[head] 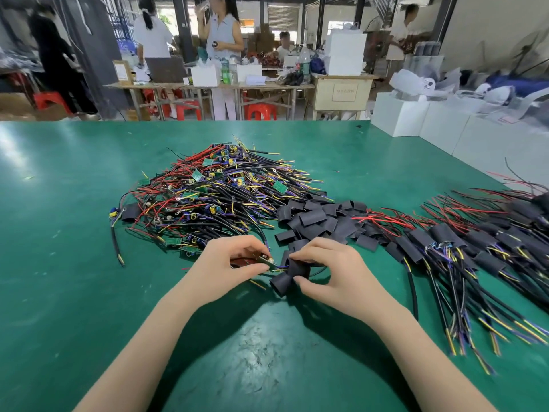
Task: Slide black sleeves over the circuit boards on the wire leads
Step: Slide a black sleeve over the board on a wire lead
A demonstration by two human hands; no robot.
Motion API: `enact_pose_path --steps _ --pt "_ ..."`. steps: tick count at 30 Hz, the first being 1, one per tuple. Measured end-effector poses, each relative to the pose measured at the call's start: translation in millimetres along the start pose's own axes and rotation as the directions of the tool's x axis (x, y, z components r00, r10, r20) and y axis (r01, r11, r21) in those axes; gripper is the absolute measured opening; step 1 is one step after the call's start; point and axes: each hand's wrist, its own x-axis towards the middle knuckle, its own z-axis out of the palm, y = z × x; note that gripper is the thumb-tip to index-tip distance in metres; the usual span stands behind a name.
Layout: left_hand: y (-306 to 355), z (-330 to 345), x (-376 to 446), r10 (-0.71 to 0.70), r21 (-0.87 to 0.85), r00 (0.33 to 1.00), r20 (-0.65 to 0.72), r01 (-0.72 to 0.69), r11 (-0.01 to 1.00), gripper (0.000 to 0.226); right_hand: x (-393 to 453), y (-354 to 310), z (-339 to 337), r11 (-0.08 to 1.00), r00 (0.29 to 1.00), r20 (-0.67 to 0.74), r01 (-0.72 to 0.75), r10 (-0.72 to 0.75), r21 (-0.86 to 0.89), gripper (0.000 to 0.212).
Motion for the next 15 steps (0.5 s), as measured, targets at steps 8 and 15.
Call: enact_pose_path --steps 8,15 --pt "2.7 17.9 0.6 0.036 -0.108 0.99 -0.134 -0.05 0.993 0.019 -0.4 -2.9 3.0 0.997 1.0 -0.003 -0.013 0.013 0.076 0.026" --pt "0.9 11.6 2.4 -0.003 -0.222 0.998 -0.057 -0.01 0.975 0.014 0.6 -1.2 0.5 0.993 0.998 -0.061 -0.02 0.027 0.114 0.028"
